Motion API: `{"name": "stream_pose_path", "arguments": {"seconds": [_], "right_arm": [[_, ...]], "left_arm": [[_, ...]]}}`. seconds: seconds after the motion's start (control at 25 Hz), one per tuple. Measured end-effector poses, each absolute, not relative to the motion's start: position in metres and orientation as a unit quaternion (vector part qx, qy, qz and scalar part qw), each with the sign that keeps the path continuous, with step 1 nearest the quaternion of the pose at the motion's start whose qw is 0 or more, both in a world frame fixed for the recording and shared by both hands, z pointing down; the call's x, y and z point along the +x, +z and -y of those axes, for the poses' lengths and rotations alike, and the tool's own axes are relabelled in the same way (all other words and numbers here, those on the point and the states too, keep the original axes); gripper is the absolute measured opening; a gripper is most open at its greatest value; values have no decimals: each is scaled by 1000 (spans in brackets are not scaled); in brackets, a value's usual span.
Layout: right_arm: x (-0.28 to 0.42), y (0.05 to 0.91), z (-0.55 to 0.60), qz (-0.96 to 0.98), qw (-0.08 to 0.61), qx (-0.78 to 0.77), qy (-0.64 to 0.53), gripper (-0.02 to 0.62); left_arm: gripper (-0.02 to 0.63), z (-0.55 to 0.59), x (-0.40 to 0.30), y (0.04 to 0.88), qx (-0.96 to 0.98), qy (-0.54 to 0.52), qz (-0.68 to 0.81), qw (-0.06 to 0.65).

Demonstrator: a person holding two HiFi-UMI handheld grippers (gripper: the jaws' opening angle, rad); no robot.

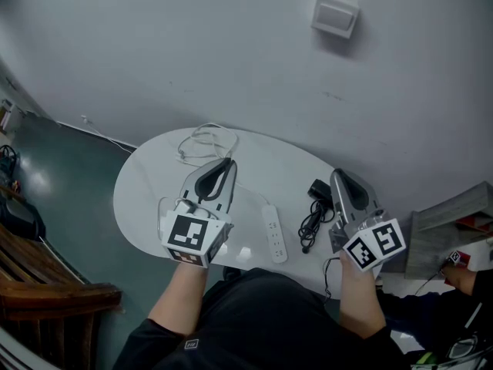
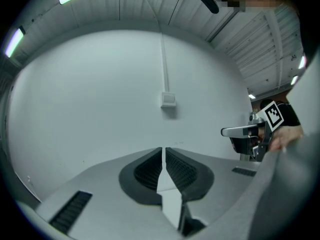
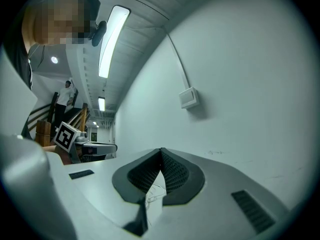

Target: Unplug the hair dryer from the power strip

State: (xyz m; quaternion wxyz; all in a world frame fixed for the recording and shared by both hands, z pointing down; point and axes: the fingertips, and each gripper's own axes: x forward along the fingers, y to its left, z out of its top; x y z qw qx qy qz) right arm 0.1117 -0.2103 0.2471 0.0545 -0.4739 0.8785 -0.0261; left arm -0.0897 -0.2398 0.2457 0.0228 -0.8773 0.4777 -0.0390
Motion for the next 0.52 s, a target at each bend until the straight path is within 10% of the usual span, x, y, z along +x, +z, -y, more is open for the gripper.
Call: {"name": "stream_pose_path", "arguments": {"seconds": [0.52], "right_arm": [[109,249,208,-880,57,-470,-34,34]], "left_arm": [[29,234,-89,247,-879,-48,-474,26]]}}
